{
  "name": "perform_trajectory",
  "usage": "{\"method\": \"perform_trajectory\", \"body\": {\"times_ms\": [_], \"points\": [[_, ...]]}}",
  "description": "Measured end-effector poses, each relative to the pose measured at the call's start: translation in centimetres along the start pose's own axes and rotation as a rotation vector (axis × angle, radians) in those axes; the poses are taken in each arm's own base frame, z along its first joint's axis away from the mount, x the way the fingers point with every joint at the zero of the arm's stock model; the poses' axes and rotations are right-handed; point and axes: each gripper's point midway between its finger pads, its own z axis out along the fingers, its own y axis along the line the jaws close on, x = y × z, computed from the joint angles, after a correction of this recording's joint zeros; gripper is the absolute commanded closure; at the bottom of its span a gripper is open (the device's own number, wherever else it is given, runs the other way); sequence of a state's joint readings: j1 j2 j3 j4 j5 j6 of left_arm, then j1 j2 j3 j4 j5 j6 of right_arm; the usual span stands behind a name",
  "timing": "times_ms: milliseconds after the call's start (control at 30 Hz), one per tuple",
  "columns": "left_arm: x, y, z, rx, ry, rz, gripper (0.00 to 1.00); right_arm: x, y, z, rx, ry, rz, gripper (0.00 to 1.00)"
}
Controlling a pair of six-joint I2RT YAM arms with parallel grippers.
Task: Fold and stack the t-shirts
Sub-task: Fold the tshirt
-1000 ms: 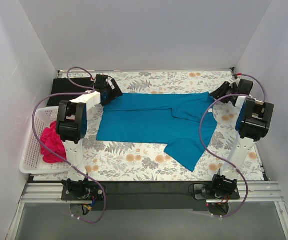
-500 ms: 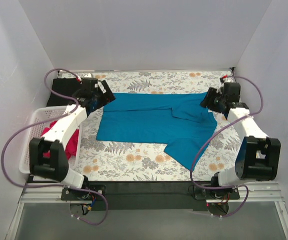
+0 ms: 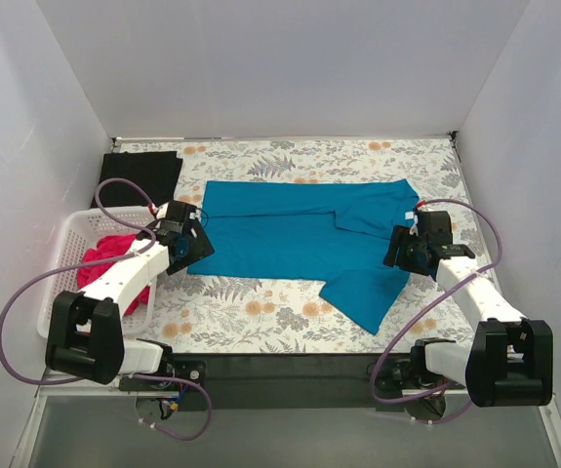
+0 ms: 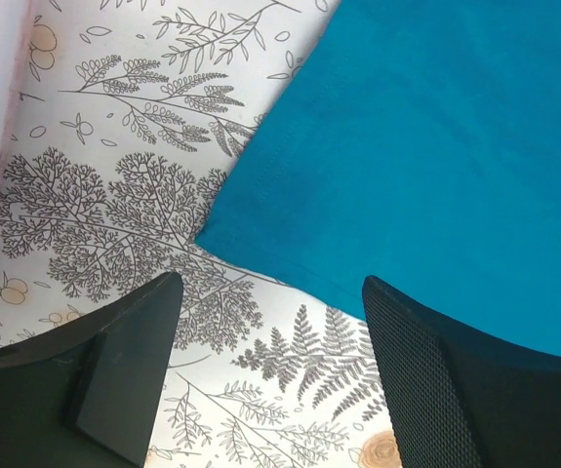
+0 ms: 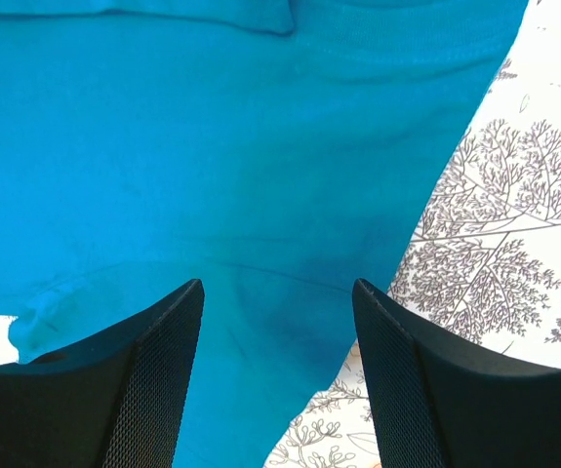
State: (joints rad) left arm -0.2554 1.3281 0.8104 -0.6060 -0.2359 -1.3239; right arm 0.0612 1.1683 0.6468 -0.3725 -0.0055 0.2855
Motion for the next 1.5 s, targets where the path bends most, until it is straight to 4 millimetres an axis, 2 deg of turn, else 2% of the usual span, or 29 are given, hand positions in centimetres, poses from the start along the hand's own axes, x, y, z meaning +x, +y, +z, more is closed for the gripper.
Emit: {"method": "perform_trajectory", "body": {"times_ms": [133,333,500,667,767,900,933,1067,1167,1200,1500], "points": [[0.6,0.4,1.2,-0.047,0.019,0.015,0.41,0.2,0.0,-0.1,0.001,-0.003,-0.005,0.31],[1.9,1.1,2.8,-0.115,0.055,0.043,0.44,0.2,0.0,0.0,-0.002,-0.008,-0.009,0.31],[2.1,1.4,3.4,-0.144,0.055,0.054,0.47,0.5,-0.1,0.1,0.001,-0.001,-0.009,0.31],[2.1,1.3,4.1,-0.151,0.049,0.053,0.57,0.4,-0.3,0.1,0.01,-0.007,-0.009,0.31],[1.8,1.0,4.3,-0.142,0.036,0.044,0.67,0.6,-0.6,0.2,0.027,-0.006,-0.009,0.31],[1.6,0.7,4.5,-0.133,0.022,0.045,0.95,0.9,-1.4,0.4,0.065,-0.006,-0.008,0.31],[1.5,0.6,4.5,-0.131,0.019,0.044,0.99,0.8,-1.6,0.4,0.077,-0.009,-0.008,0.31],[1.5,0.6,4.6,-0.129,0.016,0.051,1.0,0.8,-2.7,0.4,0.136,-0.016,-0.004,0.32],[1.5,0.6,4.5,-0.125,0.012,0.052,1.0,0.7,-3.4,0.5,0.166,-0.014,0.01,0.37],[1.5,0.6,4.5,-0.122,0.009,0.054,1.0,0.8,-3.6,0.6,0.173,-0.012,0.016,0.42],[1.6,0.7,4.4,-0.118,0.007,0.067,1.0,2.1,-4.2,1.7,0.189,0.059,0.042,0.5]]}}
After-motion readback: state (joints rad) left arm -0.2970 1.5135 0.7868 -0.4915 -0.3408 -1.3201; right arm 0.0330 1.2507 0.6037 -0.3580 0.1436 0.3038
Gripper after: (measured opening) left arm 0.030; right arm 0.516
